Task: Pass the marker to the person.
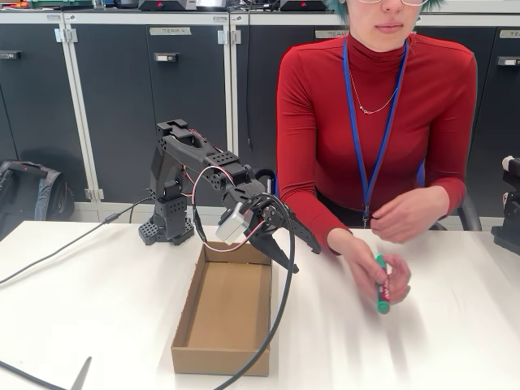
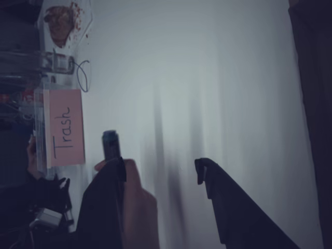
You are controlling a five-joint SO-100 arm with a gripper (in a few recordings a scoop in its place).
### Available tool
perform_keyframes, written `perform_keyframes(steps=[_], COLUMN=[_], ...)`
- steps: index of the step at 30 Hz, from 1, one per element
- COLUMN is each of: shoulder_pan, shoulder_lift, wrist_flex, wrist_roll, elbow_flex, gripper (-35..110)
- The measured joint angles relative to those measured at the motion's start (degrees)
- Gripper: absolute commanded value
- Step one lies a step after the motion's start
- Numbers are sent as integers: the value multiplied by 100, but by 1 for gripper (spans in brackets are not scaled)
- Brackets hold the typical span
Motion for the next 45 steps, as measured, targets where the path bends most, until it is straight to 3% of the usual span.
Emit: perform_keyframes(steps=[45], shoulder_pan=[88], shoulder_lift=[176], wrist_flex=[475], wrist_roll=[-26], elbow_flex=[0], gripper=[30])
